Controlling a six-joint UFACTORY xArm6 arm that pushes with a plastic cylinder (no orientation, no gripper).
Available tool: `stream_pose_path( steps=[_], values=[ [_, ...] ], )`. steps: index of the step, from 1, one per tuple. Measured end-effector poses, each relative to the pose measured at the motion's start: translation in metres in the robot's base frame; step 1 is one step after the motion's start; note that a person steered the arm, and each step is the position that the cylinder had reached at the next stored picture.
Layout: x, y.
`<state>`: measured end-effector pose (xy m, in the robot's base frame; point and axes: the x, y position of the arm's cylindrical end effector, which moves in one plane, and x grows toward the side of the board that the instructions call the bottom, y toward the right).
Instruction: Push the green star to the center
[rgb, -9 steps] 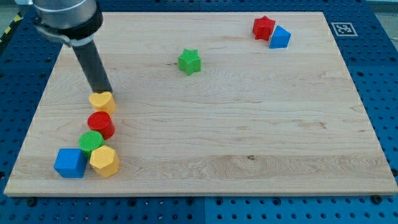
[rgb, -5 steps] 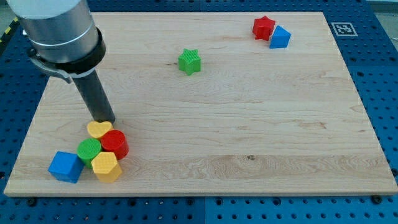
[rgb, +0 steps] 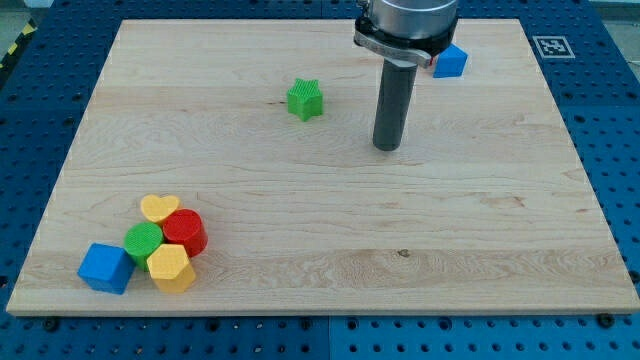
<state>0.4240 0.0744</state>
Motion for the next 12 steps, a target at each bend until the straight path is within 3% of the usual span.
stream_pose_path(
  steps=[1,2,3,6,9,12],
  values=[
    [-0.025,0.002],
    [-0.082,0.002],
    [-0.098,-0.033],
    [-0.066,-0.1],
    [0.007,-0.145],
    [0.009,-0.083]
  ],
)
